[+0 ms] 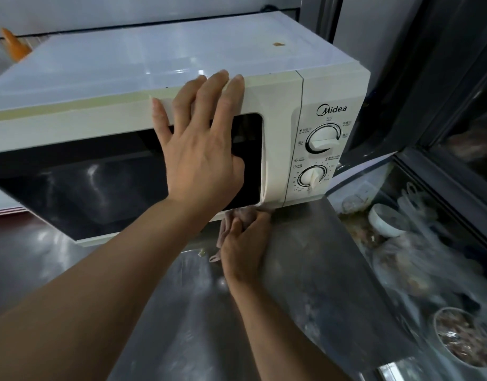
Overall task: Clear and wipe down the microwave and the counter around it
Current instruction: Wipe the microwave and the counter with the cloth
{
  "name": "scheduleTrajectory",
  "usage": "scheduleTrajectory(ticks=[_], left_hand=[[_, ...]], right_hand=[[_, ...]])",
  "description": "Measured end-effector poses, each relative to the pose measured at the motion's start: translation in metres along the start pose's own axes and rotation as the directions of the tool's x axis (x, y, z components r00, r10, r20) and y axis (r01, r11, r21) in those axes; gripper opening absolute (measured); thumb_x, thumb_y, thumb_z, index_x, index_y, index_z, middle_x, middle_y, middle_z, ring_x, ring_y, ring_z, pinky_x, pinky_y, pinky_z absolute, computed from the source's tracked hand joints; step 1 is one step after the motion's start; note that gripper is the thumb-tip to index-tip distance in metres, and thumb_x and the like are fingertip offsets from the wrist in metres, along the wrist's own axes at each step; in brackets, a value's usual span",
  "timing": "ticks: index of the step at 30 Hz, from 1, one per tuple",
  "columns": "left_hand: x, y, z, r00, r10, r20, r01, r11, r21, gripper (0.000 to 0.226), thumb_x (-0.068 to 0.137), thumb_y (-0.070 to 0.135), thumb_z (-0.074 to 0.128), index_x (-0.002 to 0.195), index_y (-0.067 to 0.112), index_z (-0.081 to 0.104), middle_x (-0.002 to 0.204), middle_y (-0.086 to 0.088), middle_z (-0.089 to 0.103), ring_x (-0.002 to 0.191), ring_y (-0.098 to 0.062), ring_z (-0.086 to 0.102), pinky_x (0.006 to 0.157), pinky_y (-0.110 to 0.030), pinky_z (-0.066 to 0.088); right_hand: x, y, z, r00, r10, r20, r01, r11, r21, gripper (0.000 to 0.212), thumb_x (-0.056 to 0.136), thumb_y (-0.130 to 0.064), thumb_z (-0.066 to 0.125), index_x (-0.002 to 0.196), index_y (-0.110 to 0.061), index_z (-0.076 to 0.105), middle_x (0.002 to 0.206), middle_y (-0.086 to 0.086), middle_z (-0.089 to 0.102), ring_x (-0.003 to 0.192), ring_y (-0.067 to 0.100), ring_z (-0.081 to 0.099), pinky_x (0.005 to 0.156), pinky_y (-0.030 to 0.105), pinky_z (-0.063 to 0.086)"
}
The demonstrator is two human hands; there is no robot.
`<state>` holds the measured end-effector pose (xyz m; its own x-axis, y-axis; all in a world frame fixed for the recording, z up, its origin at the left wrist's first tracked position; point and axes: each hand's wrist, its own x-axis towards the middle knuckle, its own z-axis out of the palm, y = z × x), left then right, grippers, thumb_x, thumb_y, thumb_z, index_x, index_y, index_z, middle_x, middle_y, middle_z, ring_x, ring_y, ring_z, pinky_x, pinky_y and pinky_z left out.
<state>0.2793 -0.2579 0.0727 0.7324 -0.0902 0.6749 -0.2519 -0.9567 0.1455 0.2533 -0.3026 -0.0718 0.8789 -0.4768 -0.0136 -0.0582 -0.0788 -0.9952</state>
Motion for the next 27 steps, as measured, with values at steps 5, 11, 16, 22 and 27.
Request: scheduleTrajectory(ticks=[5, 11, 16, 22, 27], left_hand=[[-0.001, -0.002, -0.009, 0.996, 0.021, 0.088, -0.021, 1.000, -0.003, 0.090, 0.064, 0.011, 0.055, 0.147, 0.024, 0.024, 0.153, 0.005, 0.025, 0.141, -0.020, 0.014, 0.112, -0.051, -0.006], [-0.002, -0.007, -0.027, 0.983, 0.075, 0.167, -0.067, 0.996, -0.055, 0.092, 0.071, 0.006, 0.053, 0.151, 0.018, 0.009, 0.158, 0.000, 0.011, 0.144, -0.022, 0.012, 0.115, -0.047, -0.001], [0.000, -0.020, -0.046, 0.978, 0.134, 0.159, -0.125, 0.990, -0.061, 0.073, 0.073, 0.005, 0.053, 0.143, 0.009, 0.030, 0.158, -0.009, 0.006, 0.143, -0.026, 0.016, 0.114, -0.049, 0.012], [-0.006, -0.038, -0.056, 0.980, 0.066, 0.190, -0.074, 0.997, 0.037, 0.073, 0.070, 0.009, 0.059, 0.139, 0.013, 0.035, 0.156, -0.008, 0.014, 0.142, -0.033, 0.011, 0.112, -0.058, 0.007], [-0.014, -0.048, -0.054, 0.979, -0.004, 0.202, -0.015, 0.996, 0.092, 0.080, 0.068, 0.008, 0.060, 0.141, 0.018, 0.030, 0.155, -0.008, 0.017, 0.140, -0.033, 0.014, 0.111, -0.058, 0.010]], right_hand=[[-0.019, -0.006, -0.009, 0.976, -0.106, 0.191, 0.128, 0.986, -0.103, 0.010, 0.088, -0.002, 0.055, 0.097, -0.005, 0.057, 0.081, -0.011, 0.050, 0.069, -0.019, 0.045, 0.059, -0.011, 0.025], [-0.014, -0.016, -0.063, 0.959, -0.260, 0.109, 0.278, 0.939, -0.201, 0.018, 0.080, 0.010, 0.058, 0.087, -0.006, 0.062, 0.089, 0.007, 0.058, 0.077, -0.013, 0.055, 0.068, -0.005, 0.036], [0.011, -0.019, -0.101, 0.944, -0.267, 0.193, 0.329, 0.757, -0.565, 0.030, 0.081, -0.006, 0.044, 0.108, -0.002, 0.057, 0.125, 0.018, 0.048, 0.110, 0.033, 0.051, 0.088, 0.043, 0.048], [0.009, 0.018, -0.115, 0.935, -0.100, 0.342, 0.353, 0.391, -0.850, 0.043, 0.092, -0.022, 0.047, 0.133, -0.010, 0.042, 0.148, 0.018, 0.025, 0.139, 0.035, 0.016, 0.115, 0.038, 0.008], [0.022, 0.024, -0.085, 0.826, -0.158, 0.542, 0.555, 0.398, -0.731, 0.059, 0.089, -0.018, 0.051, 0.143, -0.005, 0.032, 0.150, 0.017, 0.026, 0.141, 0.033, 0.016, 0.118, 0.034, 0.012]])
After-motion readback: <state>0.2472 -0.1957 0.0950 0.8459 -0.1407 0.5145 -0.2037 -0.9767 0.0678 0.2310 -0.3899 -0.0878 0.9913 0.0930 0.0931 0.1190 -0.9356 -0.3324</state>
